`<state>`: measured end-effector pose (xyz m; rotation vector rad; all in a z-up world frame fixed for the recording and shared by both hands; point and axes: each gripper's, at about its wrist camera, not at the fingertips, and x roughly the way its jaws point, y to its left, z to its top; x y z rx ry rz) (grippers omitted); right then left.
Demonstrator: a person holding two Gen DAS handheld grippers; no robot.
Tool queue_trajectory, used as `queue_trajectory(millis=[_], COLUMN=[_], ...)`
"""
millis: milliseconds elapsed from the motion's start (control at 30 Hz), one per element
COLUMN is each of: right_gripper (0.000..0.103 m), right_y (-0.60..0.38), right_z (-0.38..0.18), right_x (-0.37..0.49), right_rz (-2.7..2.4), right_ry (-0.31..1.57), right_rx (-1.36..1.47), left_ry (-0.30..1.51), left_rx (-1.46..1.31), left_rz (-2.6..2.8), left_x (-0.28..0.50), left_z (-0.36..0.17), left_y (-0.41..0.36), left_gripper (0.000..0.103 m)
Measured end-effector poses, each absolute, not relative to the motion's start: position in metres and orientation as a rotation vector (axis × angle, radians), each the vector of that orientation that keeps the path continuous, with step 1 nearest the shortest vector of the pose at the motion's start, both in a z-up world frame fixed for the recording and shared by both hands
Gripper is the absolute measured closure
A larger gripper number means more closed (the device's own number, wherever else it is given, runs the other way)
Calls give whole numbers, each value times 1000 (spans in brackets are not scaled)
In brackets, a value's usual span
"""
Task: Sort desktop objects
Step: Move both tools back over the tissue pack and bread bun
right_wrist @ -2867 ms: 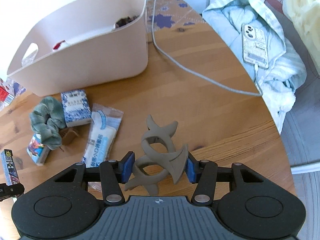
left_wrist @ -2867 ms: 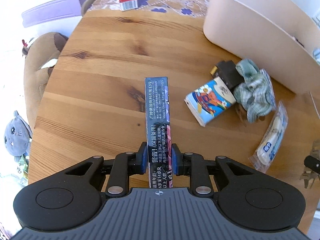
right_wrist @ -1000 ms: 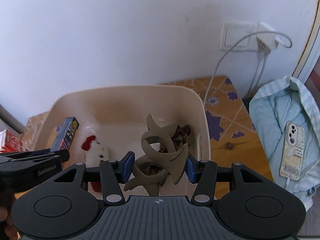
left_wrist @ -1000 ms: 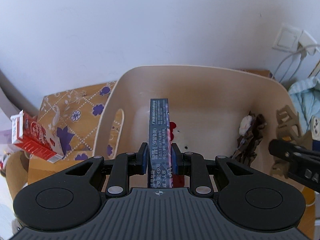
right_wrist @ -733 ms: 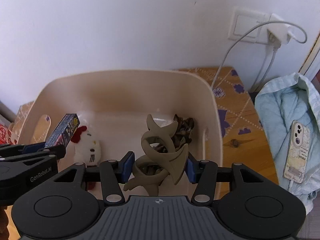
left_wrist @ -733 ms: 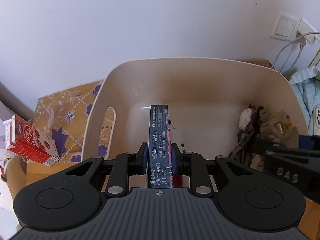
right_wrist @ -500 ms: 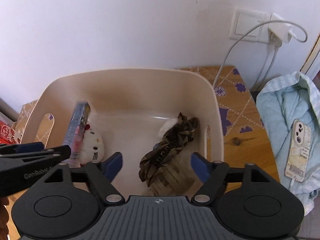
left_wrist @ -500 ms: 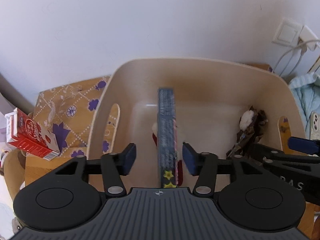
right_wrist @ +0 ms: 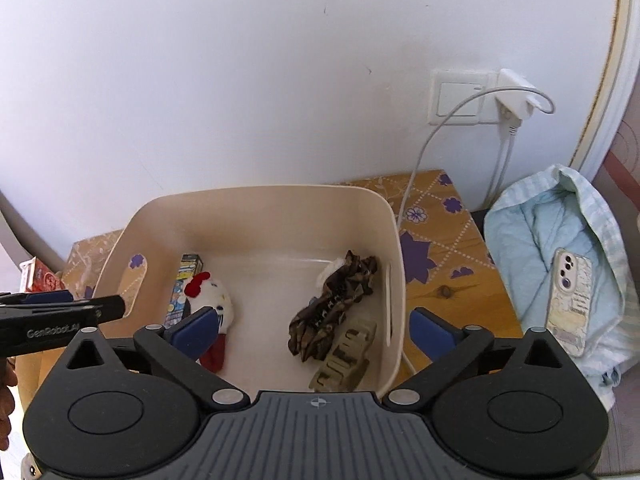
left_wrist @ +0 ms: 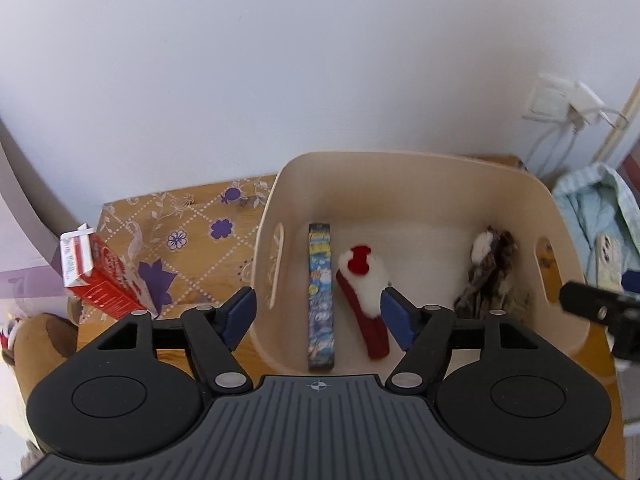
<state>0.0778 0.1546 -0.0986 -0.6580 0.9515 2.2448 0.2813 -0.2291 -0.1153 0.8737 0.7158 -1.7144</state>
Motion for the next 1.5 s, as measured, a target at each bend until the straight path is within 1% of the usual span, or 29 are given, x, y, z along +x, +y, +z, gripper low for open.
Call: queue_trajectory(millis=[133, 367, 467, 600, 767, 1133, 1400, 1500], right_gripper=[0, 0, 0, 0, 0, 0, 0, 0], right_y=[141, 102, 85, 70, 55, 32, 33, 33], right_z=[-103, -116, -128, -142, -153, -196, -223, -229], right_x=[87, 93, 90, 84, 78, 67, 61, 58], right_rz=[2239, 2230, 2233, 2230, 2231, 2165, 2094, 2078], right_ry=[1030, 1034, 1009, 975, 947, 1001, 1091, 1098], right_rx=[-680, -744, -809, -889, -954, -1109, -1149, -1159], left_ry=[692, 650, 645, 584, 572, 584, 607, 621], left_rx=[945, 1065, 1124, 1202, 1299, 1421, 1470, 1482], left_rz=[-1768, -1827, -1852, -1899, -1947, -1973, -1951, -1937], left_x=[297, 317, 321, 320, 317, 306, 298, 297], left_z=[-117, -137, -148, -162, -177, -210, -231, -240], left_y=[-211, -179, -166, -150, -136, -129, -132, -135], left_gripper=[32, 31, 31, 31, 31, 31, 31, 31])
